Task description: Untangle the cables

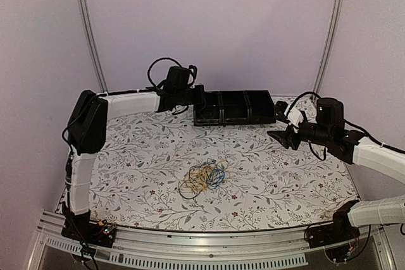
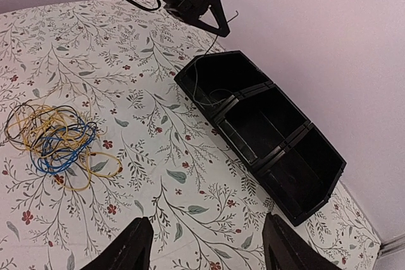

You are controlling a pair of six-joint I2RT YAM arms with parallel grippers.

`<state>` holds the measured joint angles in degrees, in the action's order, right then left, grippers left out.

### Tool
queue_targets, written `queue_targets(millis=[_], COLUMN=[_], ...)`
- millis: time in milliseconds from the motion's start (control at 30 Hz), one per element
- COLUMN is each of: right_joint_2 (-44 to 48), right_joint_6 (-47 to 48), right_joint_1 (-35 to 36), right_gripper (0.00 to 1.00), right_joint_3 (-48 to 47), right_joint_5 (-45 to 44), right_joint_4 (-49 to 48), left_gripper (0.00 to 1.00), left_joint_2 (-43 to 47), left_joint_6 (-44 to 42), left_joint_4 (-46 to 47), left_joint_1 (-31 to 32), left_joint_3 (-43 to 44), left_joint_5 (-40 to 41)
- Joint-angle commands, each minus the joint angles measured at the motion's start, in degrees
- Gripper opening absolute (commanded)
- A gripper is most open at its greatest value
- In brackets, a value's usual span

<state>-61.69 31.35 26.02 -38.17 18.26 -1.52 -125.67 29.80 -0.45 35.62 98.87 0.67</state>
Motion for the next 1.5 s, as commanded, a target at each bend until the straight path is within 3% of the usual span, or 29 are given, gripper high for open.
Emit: queue_targets(millis=[0, 400, 767, 1000, 1233, 1333, 1467], right_joint_2=[-0.77, -2.54, -4.07, -3.63, -3.32, -3.10, -2.91], right_joint_6=[0.98, 1.93, 2.96, 3.14, 3.87, 4.30, 4.78], right_joint_1=[-0.49, -0.73, -0.87, -0.88, -0.88, -0.87, -0.86], right_gripper=[0.63, 0.63, 0.63, 0.63, 0.63, 0.63, 0.63], right_joint_3=[0.55, 1.14, 1.17, 1.26, 1.51, 1.76, 1.93], right_joint_5=[-1.73, -3.09, -3.35, -3.14, -2.51, -2.52, -1.30], right_joint_4=[-1.80, -2.83, -3.10, -3.01, -2.71, -2.68, -1.97], left_gripper=[0.00, 0.00, 0.01, 0.40, 0.63, 0.67, 0.64], left_joint_2=[-5.59, -15.30, -17.33, -9.88, 4.64, 11.53, 22.53], left_joint_6=[-5.30, -11.87, -13.02, -14.43, -17.18, -17.41, -14.72], left_joint_4=[0.62, -1.84, -5.69, -10.83, -11.56, -11.51, -11.65], left_joint_1=[0.17, -0.42, -0.52, -0.47, -0.36, 0.20, 2.52], left_joint_3=[6.40, 17.24, 18.81, 15.58, 3.55, -3.13, -16.21], left_joint_5=[4.47, 6.53, 3.93, 5.52, 7.86, 7.63, 6.68])
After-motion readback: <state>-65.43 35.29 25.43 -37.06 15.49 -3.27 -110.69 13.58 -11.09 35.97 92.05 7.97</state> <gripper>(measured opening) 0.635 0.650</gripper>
